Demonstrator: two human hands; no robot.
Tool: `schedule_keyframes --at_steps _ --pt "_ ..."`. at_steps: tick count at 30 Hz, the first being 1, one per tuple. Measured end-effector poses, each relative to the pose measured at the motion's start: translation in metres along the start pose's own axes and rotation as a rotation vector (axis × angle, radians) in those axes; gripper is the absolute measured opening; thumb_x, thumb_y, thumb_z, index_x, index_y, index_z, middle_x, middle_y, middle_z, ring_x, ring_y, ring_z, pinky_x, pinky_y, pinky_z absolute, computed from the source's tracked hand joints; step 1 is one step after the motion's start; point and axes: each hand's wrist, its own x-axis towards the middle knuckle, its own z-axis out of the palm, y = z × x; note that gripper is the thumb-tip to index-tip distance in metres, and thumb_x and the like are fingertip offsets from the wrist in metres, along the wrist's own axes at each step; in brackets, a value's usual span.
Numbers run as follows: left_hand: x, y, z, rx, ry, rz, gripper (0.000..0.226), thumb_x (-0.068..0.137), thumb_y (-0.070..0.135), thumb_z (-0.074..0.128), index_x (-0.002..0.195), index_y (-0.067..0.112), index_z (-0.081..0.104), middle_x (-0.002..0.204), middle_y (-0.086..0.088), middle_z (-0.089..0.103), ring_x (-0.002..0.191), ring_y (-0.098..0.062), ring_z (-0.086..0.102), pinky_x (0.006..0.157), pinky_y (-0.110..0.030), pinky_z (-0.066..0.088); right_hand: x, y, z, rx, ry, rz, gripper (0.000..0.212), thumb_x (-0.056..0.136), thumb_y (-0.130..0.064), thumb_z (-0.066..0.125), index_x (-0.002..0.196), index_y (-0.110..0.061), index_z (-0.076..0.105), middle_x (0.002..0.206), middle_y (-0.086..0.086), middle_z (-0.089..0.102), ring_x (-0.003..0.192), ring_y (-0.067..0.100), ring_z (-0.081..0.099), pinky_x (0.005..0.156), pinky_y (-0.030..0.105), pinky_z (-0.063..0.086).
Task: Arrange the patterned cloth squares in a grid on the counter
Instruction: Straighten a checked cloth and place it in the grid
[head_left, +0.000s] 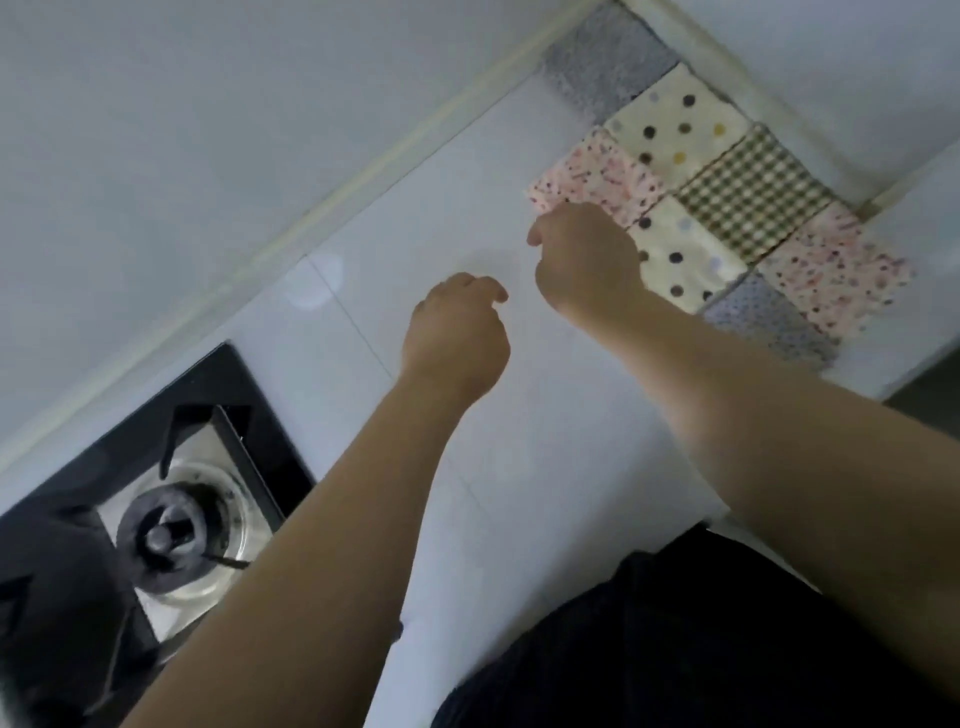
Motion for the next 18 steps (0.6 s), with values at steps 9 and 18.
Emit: schedule_keyframes --at_steps 9,18 --pt "-0.195 -0.092 -0.006 -0.301 0.174 -0.524 0.033 0.095 0.016 0.045 0.118 0.023 0.069 0.109 0.001 0.071 0.092 -0.021 0.066 0.083 -0.038 0.057 -0.143 -0.115 0.022 -0.011 -0.293 -0.404 0.027 0.081 0.002 0.054 0.094 -0.012 0.073 0.096 0.007 0.069 0.087 0.03 0.066 0.077 0.04 0.06" --pt "-0.445 -0.155 0.012 -0.377 0.431 -0.864 0.027 0.099 0.021 0.05 0.117 0.027 0.069 0.1 0.011 0.069 0.088 -0.01 0.064 0.077 -0.029 0.053 -0.31 -0.246 0.049 -0.016 -0.418 -0.717 0.024 0.086 0.0 0.052 0.085 -0.013 0.072 0.088 0.011 0.068 0.078 0.033 0.066 0.072 0.039 0.06"
